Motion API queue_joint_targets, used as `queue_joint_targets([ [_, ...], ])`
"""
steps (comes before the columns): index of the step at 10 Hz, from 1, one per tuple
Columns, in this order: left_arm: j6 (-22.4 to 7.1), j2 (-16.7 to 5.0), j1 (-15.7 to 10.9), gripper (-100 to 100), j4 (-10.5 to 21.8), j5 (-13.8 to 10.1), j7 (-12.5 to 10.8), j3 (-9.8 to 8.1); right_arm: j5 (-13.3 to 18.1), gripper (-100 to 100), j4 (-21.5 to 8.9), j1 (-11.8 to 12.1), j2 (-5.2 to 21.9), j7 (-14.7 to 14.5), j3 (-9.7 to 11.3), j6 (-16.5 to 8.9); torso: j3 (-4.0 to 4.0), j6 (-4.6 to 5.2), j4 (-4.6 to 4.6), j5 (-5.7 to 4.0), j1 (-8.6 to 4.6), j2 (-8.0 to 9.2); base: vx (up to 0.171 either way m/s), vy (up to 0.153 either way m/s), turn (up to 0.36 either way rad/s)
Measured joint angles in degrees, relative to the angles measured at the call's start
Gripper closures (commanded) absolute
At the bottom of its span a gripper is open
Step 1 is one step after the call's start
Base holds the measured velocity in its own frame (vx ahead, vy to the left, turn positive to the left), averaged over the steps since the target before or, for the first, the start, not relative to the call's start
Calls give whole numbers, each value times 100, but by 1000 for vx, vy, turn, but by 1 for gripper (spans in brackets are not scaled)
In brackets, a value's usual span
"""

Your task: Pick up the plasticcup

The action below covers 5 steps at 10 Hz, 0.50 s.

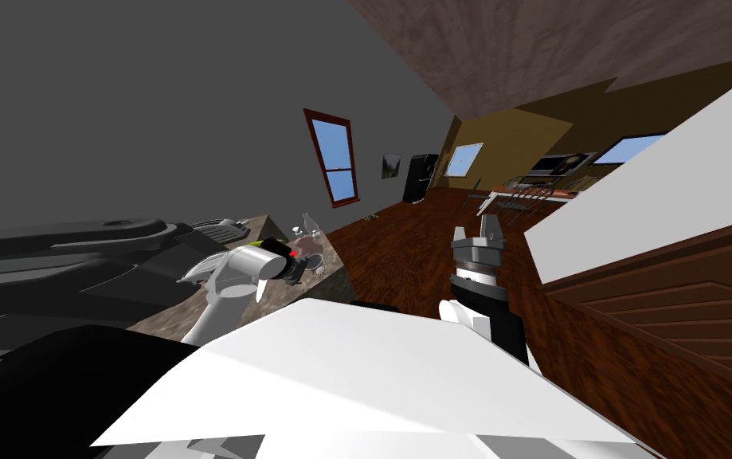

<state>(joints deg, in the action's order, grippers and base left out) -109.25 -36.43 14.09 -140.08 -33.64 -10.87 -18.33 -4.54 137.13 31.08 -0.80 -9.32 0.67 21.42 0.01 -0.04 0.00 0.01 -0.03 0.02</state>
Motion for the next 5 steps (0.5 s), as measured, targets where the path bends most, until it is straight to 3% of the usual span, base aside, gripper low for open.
queue_joint_targets([
  [4, 417, 31, -27, -100, 464, 201, 149, 148, 0, 0, 0, 0, 0, 0, 0, 0, 4, 0, 2, 0, 0, 7, -20, -6, -23],
  [5, 437, 31, -31, 100, 479, 207, 155, 153, 0, 0, 0, 0, 0, 0, 0, 0, 3, -1, 2, 0, 0, 4, 0, 0, 0],
])
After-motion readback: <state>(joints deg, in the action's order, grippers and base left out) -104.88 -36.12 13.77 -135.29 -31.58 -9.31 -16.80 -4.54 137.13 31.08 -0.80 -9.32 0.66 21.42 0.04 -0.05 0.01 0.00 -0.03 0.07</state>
